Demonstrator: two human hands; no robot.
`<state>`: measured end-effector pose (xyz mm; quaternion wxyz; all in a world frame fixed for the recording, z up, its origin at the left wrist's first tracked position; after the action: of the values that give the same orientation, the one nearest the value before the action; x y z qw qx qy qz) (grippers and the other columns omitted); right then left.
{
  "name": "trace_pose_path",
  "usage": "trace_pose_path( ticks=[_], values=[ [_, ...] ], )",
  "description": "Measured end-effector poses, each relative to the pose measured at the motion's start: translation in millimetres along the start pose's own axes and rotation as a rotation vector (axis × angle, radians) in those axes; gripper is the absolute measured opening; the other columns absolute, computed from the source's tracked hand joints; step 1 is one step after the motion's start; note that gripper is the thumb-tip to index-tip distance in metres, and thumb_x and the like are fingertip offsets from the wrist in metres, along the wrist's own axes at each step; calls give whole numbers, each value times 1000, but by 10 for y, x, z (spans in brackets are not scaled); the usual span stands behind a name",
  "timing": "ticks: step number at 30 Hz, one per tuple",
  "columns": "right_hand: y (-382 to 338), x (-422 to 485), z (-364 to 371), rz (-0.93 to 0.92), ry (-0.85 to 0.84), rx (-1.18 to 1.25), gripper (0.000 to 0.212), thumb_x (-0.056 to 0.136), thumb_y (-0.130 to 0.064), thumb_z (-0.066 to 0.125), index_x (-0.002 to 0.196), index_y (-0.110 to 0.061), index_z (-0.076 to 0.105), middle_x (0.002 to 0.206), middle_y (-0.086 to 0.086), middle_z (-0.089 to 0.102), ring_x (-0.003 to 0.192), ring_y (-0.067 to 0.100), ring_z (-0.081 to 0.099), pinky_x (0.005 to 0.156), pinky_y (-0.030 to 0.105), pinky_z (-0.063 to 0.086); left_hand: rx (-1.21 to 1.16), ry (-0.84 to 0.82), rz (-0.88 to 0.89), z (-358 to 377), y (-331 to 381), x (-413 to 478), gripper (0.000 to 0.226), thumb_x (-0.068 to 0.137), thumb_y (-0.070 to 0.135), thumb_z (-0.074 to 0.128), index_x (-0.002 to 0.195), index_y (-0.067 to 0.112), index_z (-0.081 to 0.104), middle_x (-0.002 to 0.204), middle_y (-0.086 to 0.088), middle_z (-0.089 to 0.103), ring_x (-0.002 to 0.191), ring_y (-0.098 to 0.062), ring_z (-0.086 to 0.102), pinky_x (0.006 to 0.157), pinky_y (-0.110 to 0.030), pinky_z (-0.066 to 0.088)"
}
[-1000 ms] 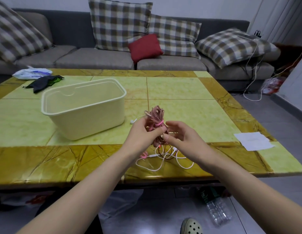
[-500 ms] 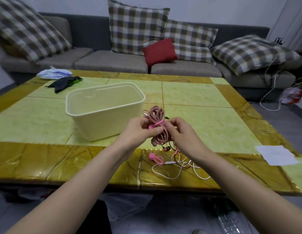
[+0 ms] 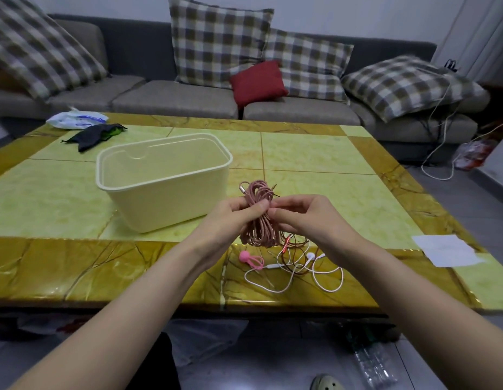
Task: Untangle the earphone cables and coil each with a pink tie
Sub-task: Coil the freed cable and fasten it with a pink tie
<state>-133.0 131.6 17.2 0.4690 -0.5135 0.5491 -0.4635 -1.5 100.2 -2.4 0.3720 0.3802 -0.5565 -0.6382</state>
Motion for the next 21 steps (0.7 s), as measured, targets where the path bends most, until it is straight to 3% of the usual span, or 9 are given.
trace_pose_path(
  ticks=[3,6,8,11,17,21],
  values=[
    [-13,-8,-23,-18,70,-42,10,83,-7,68,84,-16,67,78,4,69,67,5,68,65,13,54,15,82,11,25,-23,20,29,90,23,57,97,-4,67,98,-26,68,103,-43,61,99,-52,44],
    [-7,-12,-55,-31,96,-121,8,83,-11,69,83,-19,67,81,5,70,74,11,69,69,18,57,-1,103,-3,64,-57,42,29,90,22,57,99,-4,66,92,-21,70,87,-32,67,77,-33,55],
    [9,-27,-63,-54,99,-202,8,83,-14,69,83,-22,67,84,5,70,80,15,69,74,25,58,-41,93,-35,83,-92,45,28,90,21,58,102,-4,65,88,-16,69,77,-21,66,60,-21,50],
    [40,-43,-96,-83,135,-251,12,82,-12,71,81,-23,66,80,1,70,78,14,68,76,25,57,-99,87,-73,113,-133,37,29,90,18,58,104,-7,62,89,-16,67,73,-20,64,50,-19,48],
    [59,-69,-182,-96,239,-287,7,81,-13,72,86,-17,69,78,3,70,73,14,68,73,27,58,-114,139,-95,107,-182,73,20,91,18,57,94,0,64,84,-5,70,69,-15,65,52,-24,52],
    [36,-120,-210,-132,264,-319,10,82,-11,71,82,-21,68,74,-1,68,67,9,65,68,21,57,38,193,-102,55,-235,84,26,91,25,57,94,1,66,87,-7,71,79,-16,67,71,-25,53]
  ],
)
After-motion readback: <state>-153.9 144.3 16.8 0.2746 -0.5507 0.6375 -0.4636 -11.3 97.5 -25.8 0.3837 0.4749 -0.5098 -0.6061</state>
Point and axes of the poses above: each hand's wrist, its own x-axis towards the middle knuckle, its own z-axis out of the palm, y = z × x, the point moved 5 cm from there along x, towards the middle knuckle
